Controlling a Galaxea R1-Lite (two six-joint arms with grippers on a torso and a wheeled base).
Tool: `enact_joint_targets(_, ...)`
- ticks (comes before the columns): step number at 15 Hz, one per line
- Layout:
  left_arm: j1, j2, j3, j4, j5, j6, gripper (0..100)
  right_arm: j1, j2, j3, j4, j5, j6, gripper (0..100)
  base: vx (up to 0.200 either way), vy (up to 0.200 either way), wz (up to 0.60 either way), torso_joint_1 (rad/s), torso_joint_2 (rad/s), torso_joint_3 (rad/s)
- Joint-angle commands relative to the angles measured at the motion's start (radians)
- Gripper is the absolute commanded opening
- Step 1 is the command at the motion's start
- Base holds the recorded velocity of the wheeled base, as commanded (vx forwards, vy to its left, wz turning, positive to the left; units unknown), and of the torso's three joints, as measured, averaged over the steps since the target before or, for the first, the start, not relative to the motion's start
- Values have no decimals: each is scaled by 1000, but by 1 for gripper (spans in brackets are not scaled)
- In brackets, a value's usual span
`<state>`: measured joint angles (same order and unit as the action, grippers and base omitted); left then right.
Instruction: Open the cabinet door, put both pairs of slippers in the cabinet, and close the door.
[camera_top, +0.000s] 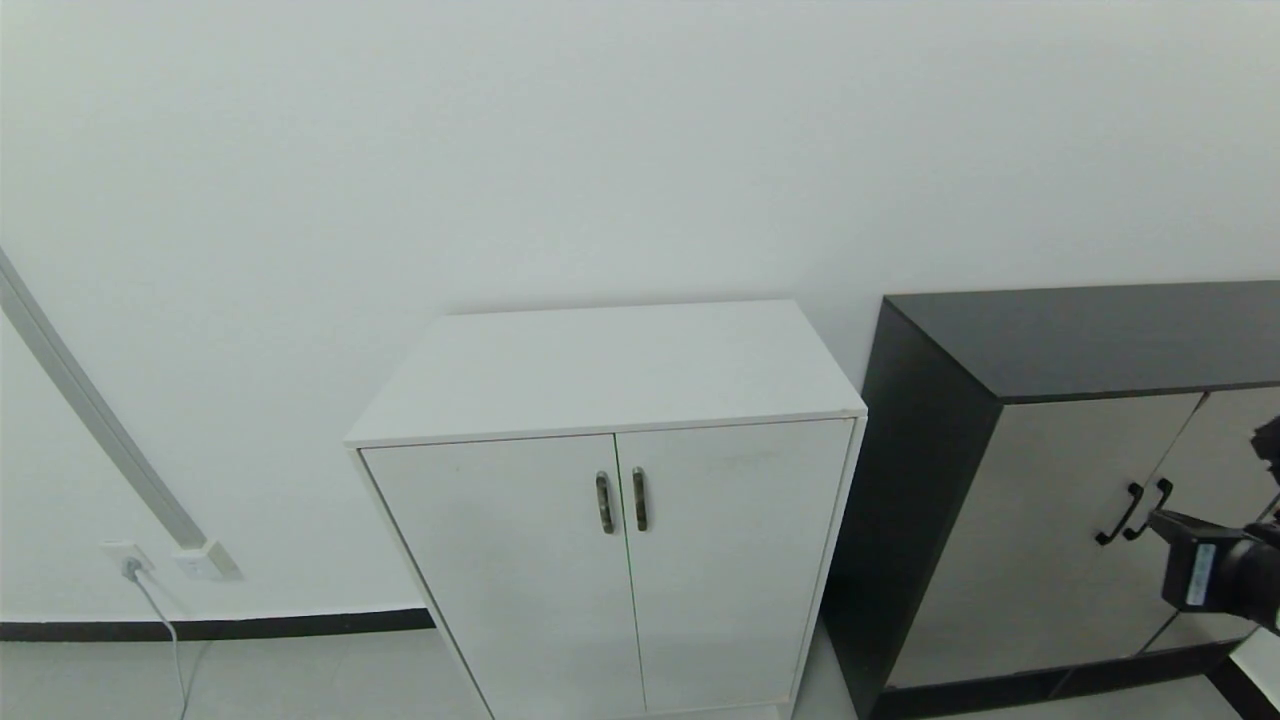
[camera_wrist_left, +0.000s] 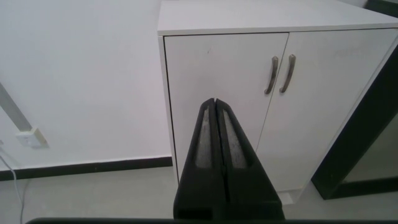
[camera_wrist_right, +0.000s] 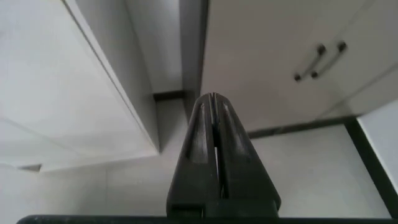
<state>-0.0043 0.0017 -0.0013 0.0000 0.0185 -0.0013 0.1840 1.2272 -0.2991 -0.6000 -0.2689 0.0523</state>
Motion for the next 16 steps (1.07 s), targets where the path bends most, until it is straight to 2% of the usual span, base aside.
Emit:
enact_joint_targets(1, 1, 0, 0, 0, 1, 0, 0, -21, -407, 37, 304, 57, -3, 0, 0, 0, 0, 0, 0, 0)
enact_joint_targets(3, 1, 0, 0, 0, 3, -2, 0, -21, -563, 38, 494, 105, -2, 0, 0, 0, 0, 0, 0, 0)
enact_joint_targets(4, 0, 0, 0, 0, 3, -2, 0, -21, -686, 40, 641, 154, -2, 0, 0, 0, 0, 0, 0, 0)
enact_joint_targets(6, 0, 0, 0, 0, 3, -2, 0, -17, -805, 66, 724, 192, -3, 0, 0, 0, 0, 0, 0, 0)
enact_joint_targets(10, 0, 0, 1, 0, 3, -2, 0, 40, -936, 206, 720, 260, -3, 0, 0, 0, 0, 0, 0, 0)
enact_joint_targets(12, 0, 0, 1, 0, 3, -2, 0, 83, -959, 222, 717, 267, -2, 0, 0, 0, 0, 0, 0, 0)
enact_joint_targets(16, 0, 0, 0, 0, 1, -2, 0, 57, -899, 249, 660, 217, -2, 0, 0, 0, 0, 0, 0, 0)
